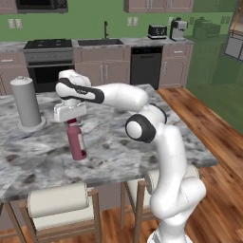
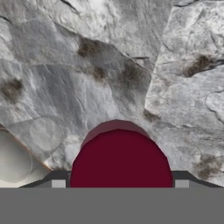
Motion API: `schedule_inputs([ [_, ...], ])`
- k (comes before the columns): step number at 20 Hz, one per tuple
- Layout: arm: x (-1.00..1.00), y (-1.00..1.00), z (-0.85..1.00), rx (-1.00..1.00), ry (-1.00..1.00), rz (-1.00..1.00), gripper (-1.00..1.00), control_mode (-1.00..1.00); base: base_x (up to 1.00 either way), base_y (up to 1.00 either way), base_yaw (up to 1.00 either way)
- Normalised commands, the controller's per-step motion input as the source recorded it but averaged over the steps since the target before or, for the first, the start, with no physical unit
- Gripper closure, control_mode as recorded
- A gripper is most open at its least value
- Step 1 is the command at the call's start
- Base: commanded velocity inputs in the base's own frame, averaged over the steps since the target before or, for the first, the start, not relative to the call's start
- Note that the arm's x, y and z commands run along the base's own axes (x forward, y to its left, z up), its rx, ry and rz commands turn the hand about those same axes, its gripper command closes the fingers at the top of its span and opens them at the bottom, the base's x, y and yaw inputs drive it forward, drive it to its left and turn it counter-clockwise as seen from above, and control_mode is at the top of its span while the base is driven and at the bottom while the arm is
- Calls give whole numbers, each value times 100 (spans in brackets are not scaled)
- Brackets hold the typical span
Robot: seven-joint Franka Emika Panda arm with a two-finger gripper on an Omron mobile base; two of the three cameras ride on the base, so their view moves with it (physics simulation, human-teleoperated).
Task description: There is a wine glass and glass cup on the dining counter. Place the wine bottle next to the wine glass and the juice bottle next to the glass cup.
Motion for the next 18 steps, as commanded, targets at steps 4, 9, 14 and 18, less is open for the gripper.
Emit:
schedule_inputs([
  [4,0,19,-19,0,0,0,100,-100,0,0,0],
  [9,-3,17,-19,0,2,0,100,-100,0,0,0],
  [14,-13,11,-17,0,3,0,100,-100,0,0,0],
  [18,-19,2,-18,0,7,0,100,-100,0,0,0],
])
